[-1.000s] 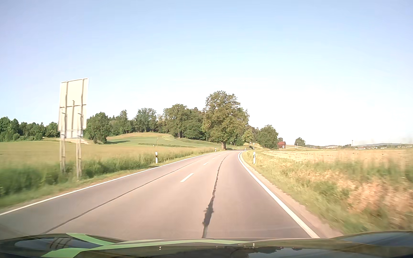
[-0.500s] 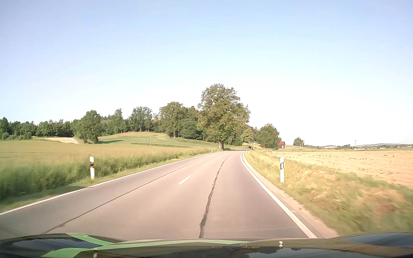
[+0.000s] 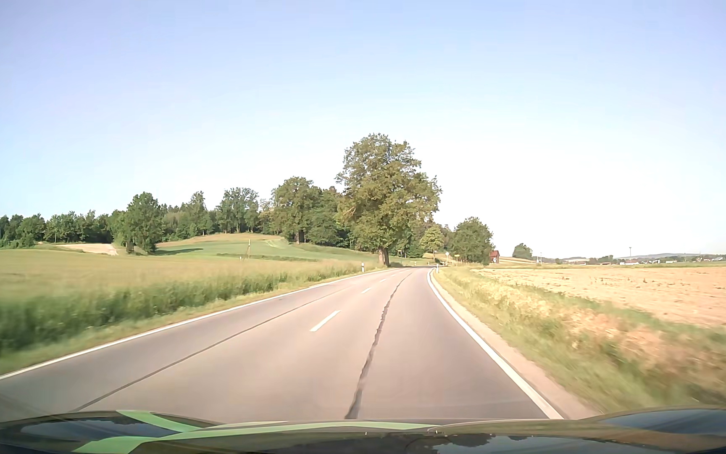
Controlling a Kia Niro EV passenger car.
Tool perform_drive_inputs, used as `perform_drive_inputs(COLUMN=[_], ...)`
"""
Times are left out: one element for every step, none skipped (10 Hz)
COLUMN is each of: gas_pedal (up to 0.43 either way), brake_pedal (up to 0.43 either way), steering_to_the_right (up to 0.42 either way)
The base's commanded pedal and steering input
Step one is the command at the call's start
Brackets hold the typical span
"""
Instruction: Follow the waypoints while adhering to traffic rules and regulations
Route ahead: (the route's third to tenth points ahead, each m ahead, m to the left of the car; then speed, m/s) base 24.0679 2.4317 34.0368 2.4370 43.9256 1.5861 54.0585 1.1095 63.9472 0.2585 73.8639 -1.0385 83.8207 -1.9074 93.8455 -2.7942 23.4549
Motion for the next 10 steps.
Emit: perform_drive_inputs(gas_pedal=[0.209, 0.197, 0.13, 0.118, 0.118, 0.13, 0.15, 0.177, 0.189, 0.197], brake_pedal=[0.0, 0.0, 0.0, 0.0, 0.0, 0.0, 0.0, 0.0, 0.0, 0.0], steering_to_the_right=[0.005, 0.007, 0.009, 0.009, 0.009, 0.009, 0.009, 0.009, 0.009, 0.008])
